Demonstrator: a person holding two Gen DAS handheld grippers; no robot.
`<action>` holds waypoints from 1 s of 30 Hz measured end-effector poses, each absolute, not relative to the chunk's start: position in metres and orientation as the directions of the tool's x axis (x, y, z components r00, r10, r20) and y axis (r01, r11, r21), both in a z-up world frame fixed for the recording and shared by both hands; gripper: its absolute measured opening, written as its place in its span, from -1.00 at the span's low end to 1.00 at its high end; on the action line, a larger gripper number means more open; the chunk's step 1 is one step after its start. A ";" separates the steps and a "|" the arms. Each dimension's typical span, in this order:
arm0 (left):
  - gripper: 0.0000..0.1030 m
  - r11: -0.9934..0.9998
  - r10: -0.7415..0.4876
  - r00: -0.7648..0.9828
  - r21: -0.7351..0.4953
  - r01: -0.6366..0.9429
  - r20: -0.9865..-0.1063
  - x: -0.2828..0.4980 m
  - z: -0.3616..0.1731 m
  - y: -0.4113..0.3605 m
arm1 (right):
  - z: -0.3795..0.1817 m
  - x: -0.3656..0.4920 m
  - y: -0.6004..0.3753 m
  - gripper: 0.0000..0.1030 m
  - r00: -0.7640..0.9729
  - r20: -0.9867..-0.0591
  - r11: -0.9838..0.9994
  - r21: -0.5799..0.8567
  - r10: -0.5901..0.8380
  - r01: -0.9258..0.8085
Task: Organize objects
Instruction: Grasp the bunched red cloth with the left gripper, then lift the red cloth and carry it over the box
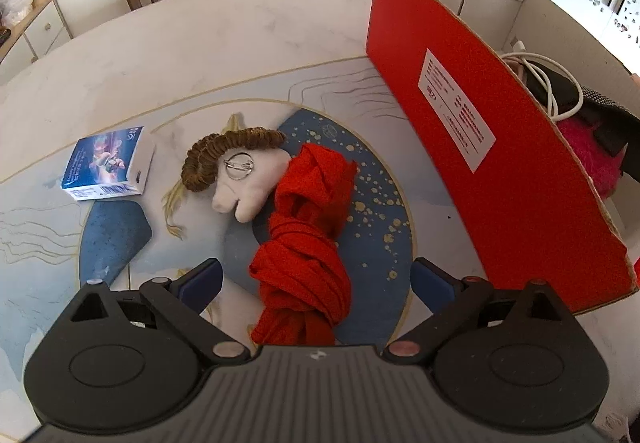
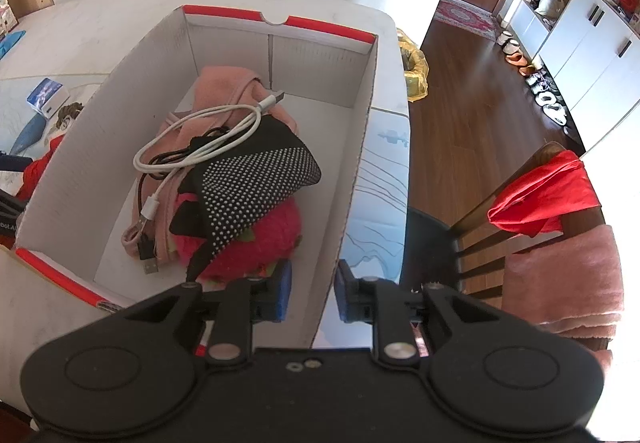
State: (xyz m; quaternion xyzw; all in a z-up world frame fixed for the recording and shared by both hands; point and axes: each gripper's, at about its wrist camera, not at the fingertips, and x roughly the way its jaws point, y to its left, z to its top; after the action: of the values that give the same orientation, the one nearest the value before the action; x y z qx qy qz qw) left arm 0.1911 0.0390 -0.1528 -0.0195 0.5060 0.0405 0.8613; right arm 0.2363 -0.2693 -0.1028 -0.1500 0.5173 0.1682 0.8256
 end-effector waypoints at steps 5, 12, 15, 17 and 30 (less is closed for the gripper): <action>0.50 0.996 0.036 0.497 -0.012 -0.093 -0.867 0.189 -0.151 0.042 | -0.104 0.236 -0.270 -0.67 0.408 -0.905 0.900 -0.076 0.118 -0.429; -0.30 0.992 0.035 0.497 -0.032 -0.124 -0.867 0.184 -0.149 0.047 | -0.105 0.236 -0.271 -0.87 0.420 -0.902 0.899 -0.097 0.102 -0.427; -0.35 0.990 0.044 0.490 -0.028 -0.140 -0.870 0.181 -0.145 0.049 | -0.104 0.236 -0.272 -0.90 0.423 -0.900 0.901 -0.097 0.102 -0.424; -0.36 0.988 0.044 0.488 -0.034 -0.150 -0.872 0.179 -0.141 0.050 | -0.104 0.236 -0.272 -0.90 0.425 -0.899 0.899 -0.100 0.102 -0.426; -0.38 0.981 -0.039 0.545 -0.135 -0.137 -0.837 0.170 -0.062 0.045 | -0.103 0.236 -0.273 -0.90 0.429 -0.897 0.899 -0.095 0.109 -0.427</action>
State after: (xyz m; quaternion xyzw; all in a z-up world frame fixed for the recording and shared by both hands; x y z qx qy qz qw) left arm 0.1698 0.0446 -0.0625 -0.0924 0.4760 0.0281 0.8741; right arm 0.2357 -0.2731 -0.1031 -0.1562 0.5093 0.1612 0.8308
